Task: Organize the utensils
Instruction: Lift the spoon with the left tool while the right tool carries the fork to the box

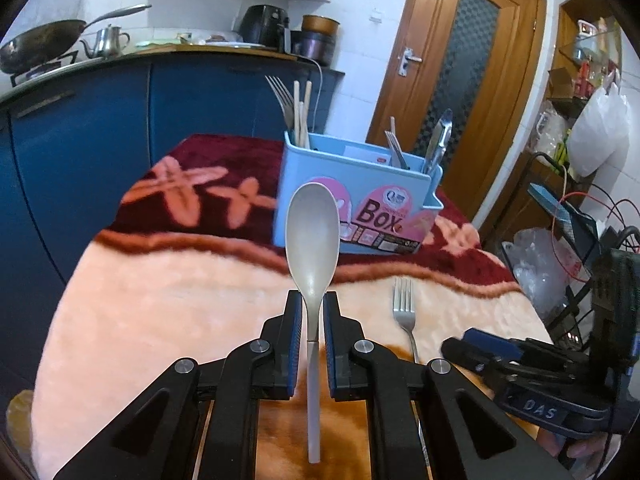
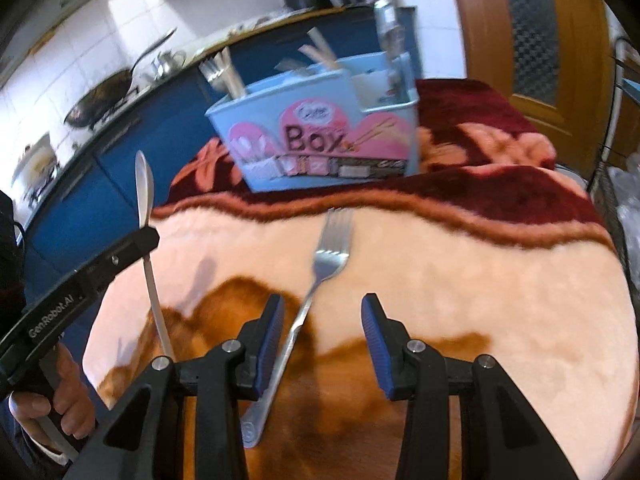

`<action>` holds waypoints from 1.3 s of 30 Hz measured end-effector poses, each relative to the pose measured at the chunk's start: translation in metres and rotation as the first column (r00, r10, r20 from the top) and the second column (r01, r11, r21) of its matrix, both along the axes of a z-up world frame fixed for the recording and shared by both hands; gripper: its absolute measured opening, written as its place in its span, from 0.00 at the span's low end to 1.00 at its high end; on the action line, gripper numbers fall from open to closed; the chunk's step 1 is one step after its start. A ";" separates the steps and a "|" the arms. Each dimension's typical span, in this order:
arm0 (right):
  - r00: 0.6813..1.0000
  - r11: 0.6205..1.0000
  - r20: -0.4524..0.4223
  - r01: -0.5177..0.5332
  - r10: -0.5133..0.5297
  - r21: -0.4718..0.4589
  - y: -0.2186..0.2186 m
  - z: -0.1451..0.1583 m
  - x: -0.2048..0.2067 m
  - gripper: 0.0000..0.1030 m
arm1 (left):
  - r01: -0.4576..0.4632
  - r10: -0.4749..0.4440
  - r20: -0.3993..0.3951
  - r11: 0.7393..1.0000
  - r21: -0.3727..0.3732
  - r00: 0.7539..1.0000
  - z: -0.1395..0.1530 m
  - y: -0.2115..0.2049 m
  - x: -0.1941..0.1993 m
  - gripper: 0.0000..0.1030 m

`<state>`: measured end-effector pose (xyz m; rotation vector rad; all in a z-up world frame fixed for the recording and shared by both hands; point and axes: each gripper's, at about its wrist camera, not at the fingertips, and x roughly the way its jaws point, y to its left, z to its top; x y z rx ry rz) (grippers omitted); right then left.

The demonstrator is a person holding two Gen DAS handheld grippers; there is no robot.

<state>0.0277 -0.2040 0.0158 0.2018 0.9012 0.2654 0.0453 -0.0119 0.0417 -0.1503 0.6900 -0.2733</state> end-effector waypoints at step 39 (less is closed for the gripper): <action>0.977 0.993 0.208 0.023 -0.046 0.114 -0.022 0.035 0.004 0.06 | 0.027 -0.015 0.207 0.998 -0.054 0.978 0.046 0.014 0.007 0.09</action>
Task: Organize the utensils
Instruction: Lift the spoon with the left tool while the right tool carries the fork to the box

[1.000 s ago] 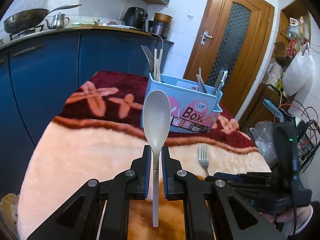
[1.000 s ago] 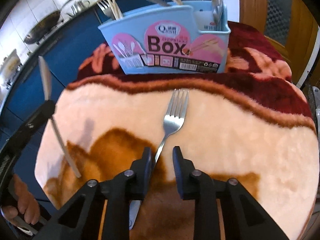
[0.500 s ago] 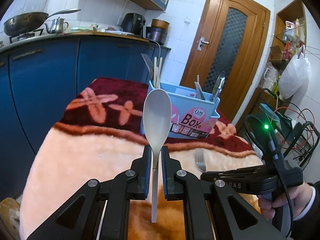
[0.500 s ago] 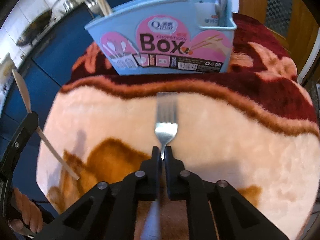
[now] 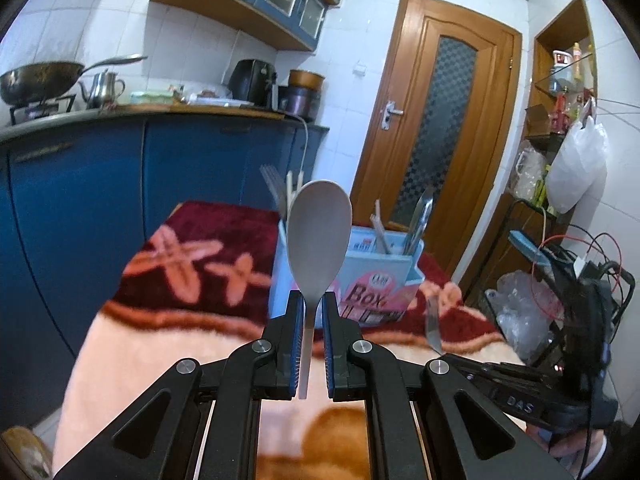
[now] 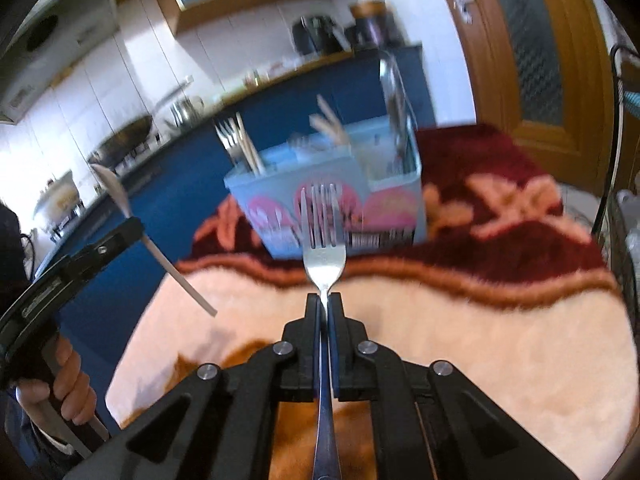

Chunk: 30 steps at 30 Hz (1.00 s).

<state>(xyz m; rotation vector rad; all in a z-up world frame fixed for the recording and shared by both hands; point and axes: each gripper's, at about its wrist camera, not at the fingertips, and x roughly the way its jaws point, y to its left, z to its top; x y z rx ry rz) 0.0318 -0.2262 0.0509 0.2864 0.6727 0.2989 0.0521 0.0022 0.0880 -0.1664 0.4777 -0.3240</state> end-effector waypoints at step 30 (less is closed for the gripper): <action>0.948 0.994 0.299 0.112 -0.110 0.010 -0.034 0.057 0.052 0.06 | -0.049 0.055 0.113 0.997 -0.055 0.992 0.026 -0.032 0.119 0.09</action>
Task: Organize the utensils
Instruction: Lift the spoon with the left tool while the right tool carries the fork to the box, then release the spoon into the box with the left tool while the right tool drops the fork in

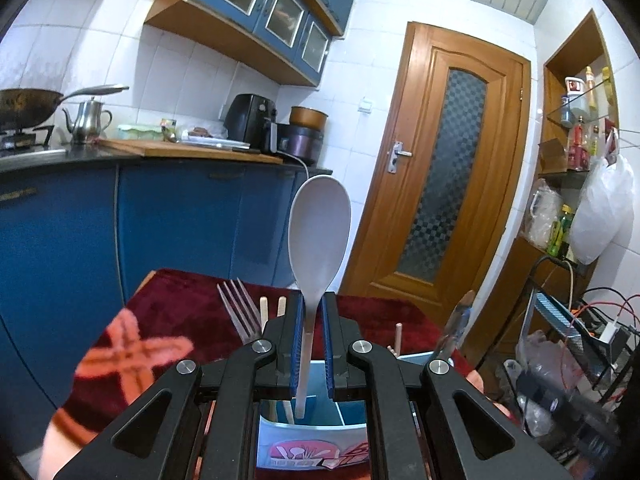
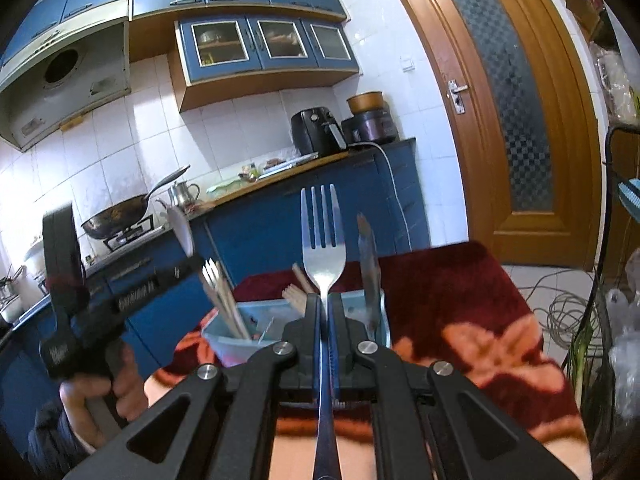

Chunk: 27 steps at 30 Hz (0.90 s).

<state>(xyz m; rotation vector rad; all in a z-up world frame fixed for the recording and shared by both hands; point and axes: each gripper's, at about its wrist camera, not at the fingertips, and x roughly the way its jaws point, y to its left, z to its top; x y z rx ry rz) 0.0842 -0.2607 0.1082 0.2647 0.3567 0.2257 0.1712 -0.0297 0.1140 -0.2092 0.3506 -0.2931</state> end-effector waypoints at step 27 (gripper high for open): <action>0.998 0.994 0.053 0.047 -0.042 -0.101 0.023 -0.028 0.071 0.22 | 0.042 -0.034 -0.121 0.997 0.057 0.992 -0.038 -0.015 0.017 0.16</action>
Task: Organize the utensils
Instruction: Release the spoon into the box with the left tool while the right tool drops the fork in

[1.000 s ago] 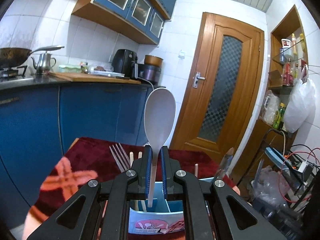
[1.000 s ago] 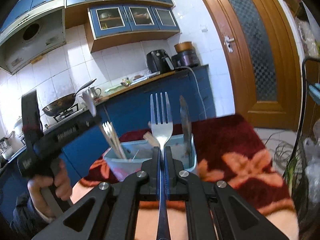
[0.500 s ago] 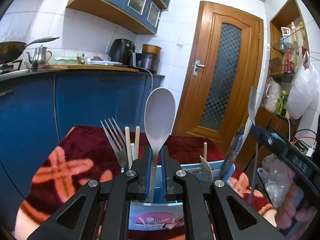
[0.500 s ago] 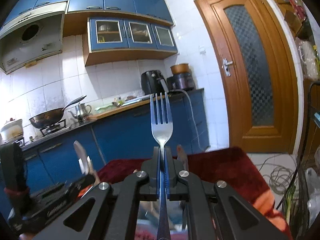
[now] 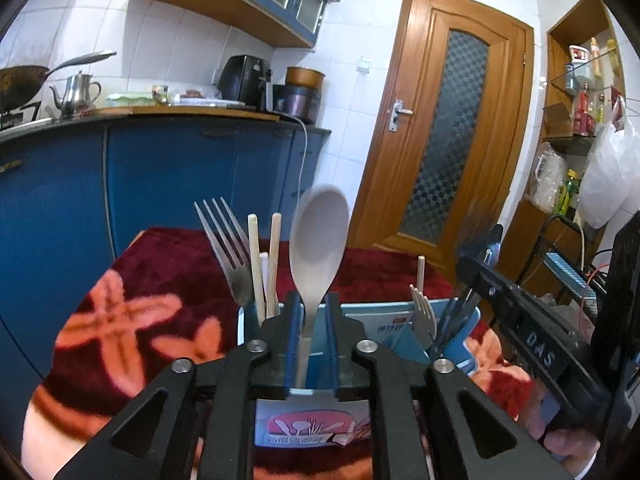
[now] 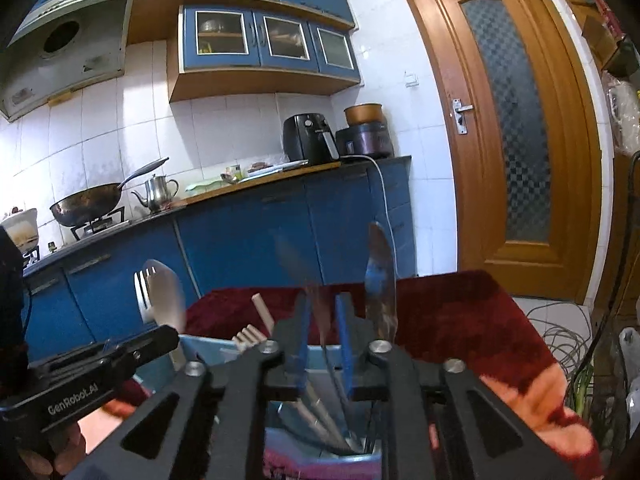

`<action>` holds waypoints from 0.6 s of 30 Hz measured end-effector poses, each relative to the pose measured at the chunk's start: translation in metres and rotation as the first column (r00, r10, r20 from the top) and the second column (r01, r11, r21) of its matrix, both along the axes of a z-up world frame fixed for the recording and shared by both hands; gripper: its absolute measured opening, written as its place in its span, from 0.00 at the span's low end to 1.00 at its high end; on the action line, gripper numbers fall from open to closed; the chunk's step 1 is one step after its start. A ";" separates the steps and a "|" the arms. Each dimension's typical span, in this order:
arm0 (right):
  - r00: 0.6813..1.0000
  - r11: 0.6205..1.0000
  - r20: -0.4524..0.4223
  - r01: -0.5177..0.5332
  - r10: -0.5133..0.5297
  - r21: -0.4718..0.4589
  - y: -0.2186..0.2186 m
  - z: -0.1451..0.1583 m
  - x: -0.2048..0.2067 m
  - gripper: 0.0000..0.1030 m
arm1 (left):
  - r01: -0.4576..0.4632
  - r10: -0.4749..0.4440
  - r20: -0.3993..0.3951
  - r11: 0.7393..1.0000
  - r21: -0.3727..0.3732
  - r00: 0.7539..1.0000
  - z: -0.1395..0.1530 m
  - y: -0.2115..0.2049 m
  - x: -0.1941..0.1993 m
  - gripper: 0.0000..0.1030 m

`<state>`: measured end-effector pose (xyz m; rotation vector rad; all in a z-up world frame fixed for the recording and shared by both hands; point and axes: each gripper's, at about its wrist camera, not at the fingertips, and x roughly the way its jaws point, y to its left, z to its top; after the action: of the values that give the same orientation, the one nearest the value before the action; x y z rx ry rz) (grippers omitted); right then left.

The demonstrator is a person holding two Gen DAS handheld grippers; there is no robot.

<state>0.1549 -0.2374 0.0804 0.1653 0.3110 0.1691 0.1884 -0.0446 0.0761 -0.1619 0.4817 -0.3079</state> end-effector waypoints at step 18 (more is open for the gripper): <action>0.998 0.998 0.040 -0.055 0.054 0.012 0.010 0.038 -0.084 0.29 | -0.004 0.001 0.060 0.999 0.044 0.998 0.034 0.016 -0.072 0.24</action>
<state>0.0707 -0.2271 0.1186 0.1659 0.2755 0.2281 0.1159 -0.0284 0.1104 -0.1104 0.4282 -0.2988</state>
